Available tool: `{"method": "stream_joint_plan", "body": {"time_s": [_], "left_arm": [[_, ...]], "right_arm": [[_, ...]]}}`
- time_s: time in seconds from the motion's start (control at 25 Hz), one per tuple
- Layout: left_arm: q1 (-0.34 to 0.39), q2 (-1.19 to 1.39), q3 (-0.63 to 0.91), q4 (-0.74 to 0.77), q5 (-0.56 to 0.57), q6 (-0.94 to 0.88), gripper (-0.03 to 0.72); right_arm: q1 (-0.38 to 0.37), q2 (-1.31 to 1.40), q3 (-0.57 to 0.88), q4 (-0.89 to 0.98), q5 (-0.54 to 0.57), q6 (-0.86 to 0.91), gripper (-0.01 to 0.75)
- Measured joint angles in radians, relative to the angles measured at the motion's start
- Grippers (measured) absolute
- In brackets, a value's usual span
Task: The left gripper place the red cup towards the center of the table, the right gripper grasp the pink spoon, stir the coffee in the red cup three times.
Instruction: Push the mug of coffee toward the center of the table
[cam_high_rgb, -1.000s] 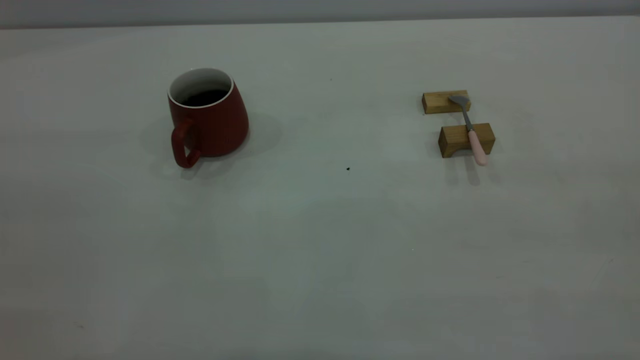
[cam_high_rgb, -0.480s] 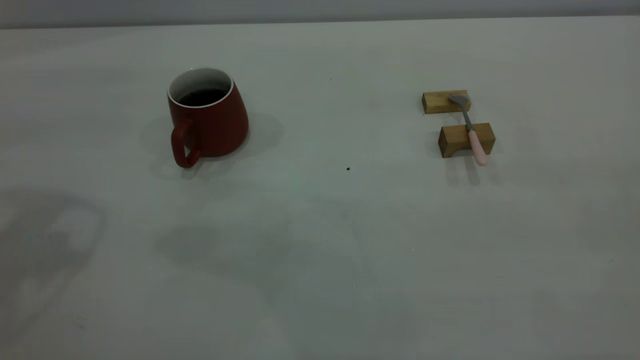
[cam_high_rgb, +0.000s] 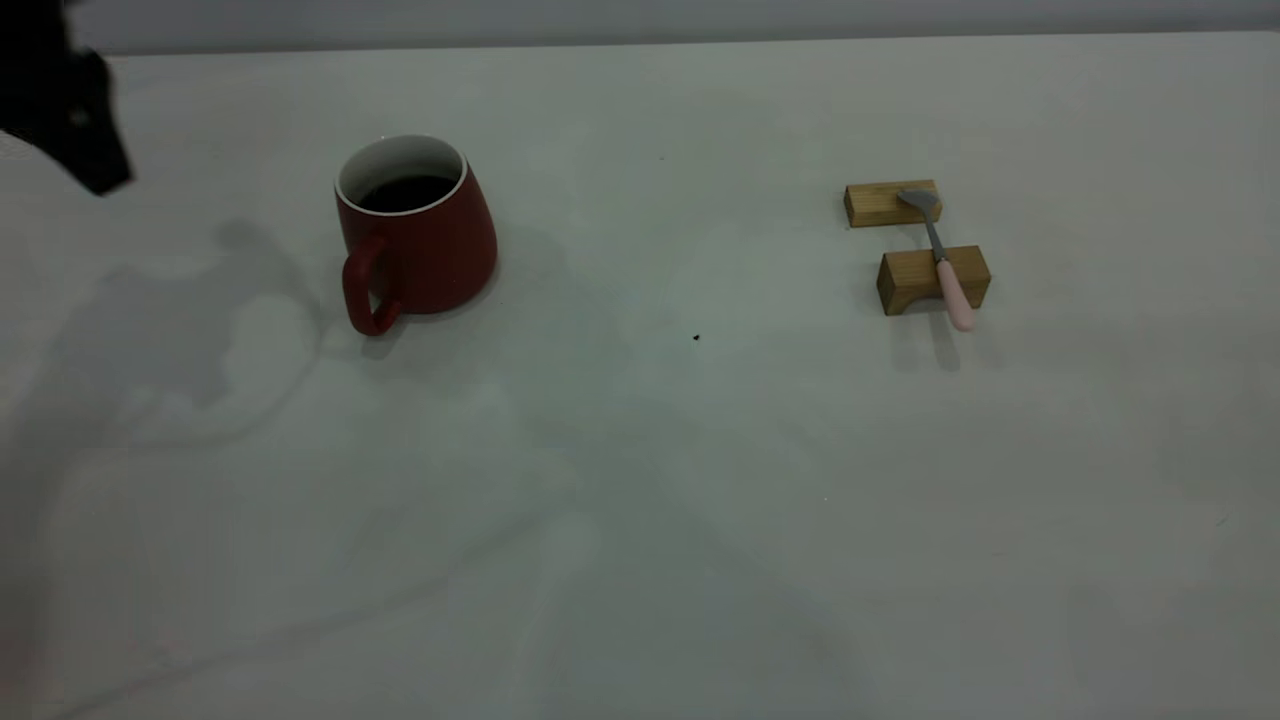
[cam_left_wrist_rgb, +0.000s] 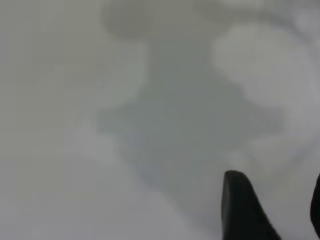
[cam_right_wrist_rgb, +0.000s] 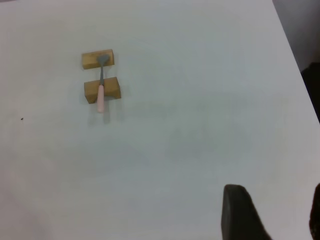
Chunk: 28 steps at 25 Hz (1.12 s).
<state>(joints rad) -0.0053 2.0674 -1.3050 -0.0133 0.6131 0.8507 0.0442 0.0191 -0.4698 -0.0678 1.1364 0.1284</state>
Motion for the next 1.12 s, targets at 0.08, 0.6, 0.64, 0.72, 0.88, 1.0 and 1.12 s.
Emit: {"method": "stream_joint_plan", "body": {"time_s": [0.08, 0.6, 0.64, 0.72, 0.88, 1.0, 1.12], "left_arm": [[-0.013, 0.071, -0.041, -0.001, -0.034, 0.097, 0.407], [-0.107, 0.328, -0.244, -0.086, -0.095, 0.451, 0.407], [-0.117, 0.333, -0.248, -0.101, -0.094, 0.463, 0.407], [-0.136, 0.337, -0.249, -0.125, -0.094, 0.485, 0.407], [-0.170, 0.338, -0.249, -0.175, -0.096, 0.497, 0.407], [-0.204, 0.338, -0.249, -0.209, -0.115, 0.497, 0.407], [-0.244, 0.338, -0.249, -0.254, -0.139, 0.497, 0.407]], "right_arm": [[0.000, 0.000, 0.000, 0.000, 0.000, 0.000, 0.379], [-0.001, 0.000, 0.000, 0.000, 0.000, 0.000, 0.379], [-0.001, 0.000, 0.000, 0.000, 0.000, 0.000, 0.379], [-0.001, 0.000, 0.000, 0.000, 0.000, 0.000, 0.379], [-0.001, 0.000, 0.000, 0.000, 0.000, 0.000, 0.379], [-0.001, 0.000, 0.000, 0.000, 0.000, 0.000, 0.379], [-0.001, 0.000, 0.000, 0.000, 0.000, 0.000, 0.379]]}}
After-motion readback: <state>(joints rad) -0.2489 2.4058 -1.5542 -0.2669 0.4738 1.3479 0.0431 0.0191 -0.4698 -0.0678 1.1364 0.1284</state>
